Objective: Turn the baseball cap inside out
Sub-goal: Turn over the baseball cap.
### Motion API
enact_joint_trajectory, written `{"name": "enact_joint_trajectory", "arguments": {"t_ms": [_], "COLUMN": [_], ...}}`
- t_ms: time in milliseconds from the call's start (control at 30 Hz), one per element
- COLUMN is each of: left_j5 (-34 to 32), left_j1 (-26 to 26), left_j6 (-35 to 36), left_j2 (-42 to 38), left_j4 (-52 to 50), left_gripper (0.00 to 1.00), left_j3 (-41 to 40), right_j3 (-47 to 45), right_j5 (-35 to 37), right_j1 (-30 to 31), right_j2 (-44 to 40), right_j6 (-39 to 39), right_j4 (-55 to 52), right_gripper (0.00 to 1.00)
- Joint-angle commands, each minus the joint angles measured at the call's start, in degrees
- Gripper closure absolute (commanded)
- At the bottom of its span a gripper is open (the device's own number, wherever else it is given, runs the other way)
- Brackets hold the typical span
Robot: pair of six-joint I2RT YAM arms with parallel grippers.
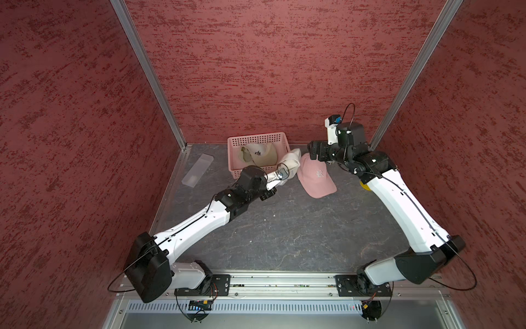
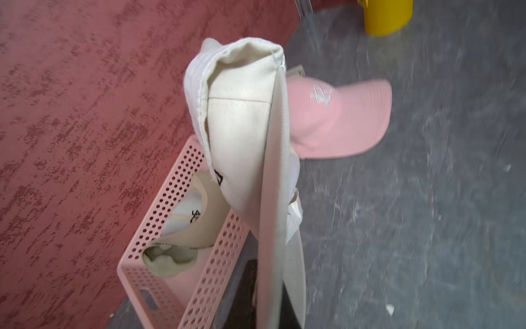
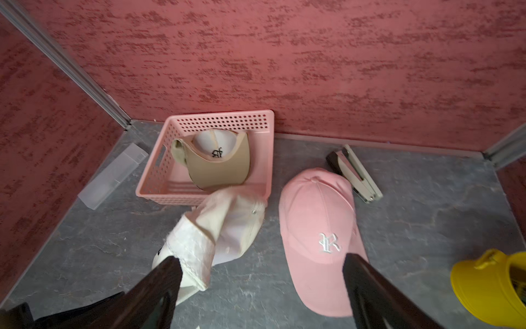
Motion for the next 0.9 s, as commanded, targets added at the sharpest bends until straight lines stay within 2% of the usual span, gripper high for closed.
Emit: {"name": "enact_joint_trajectory", "arguments": {"t_ms": [0,133,233,367,533,700,867], "left_j5": [-14.4,-18.0,-21.7,-23.3,-25.0,-26.2,-27.0], "left_j1": [-3.8,-8.8,-11.3,-13.9,-15.5,-16.5,-17.8], "left_j6": [16.5,29.8,36.6,43.1,46.1,47.1,47.7], "left_j2": [-6.4,-11.2,-11.3,-10.6,-8.1,-6.9,-7.7], "left_j4": [10.2,20.8,23.9,27.7,29.2,29.3,29.2], "left_gripper": [1.00,1.00,1.00,1.00,1.00,1.00,1.00], "left_j3": [-6.9,-17.1,-19.6,-21.2,-21.2,-20.9,-20.8], "right_j3": [2.8,4.2,5.8,11.0,15.2,17.3,23.7], "right_j5": [-2.1,-10.0,-10.2,-6.1,-1.9,-2.0,4.1], "right_j1": [0.0,1.0,5.0,10.4,16.1,18.0,18.3], "right_j2": [0.5,3.6,5.9,11.4,18.0,22.7,29.1], "right_j6": [-4.4,-7.8,-9.6,-11.0,-12.3,-12.2,-10.2], "right_j4": [-10.0,-14.0,-15.2,-19.0,-22.1,-22.8,-27.9], "right_gripper": [0.10,0.15,0.16,0.15,0.13,0.13,0.19]}}
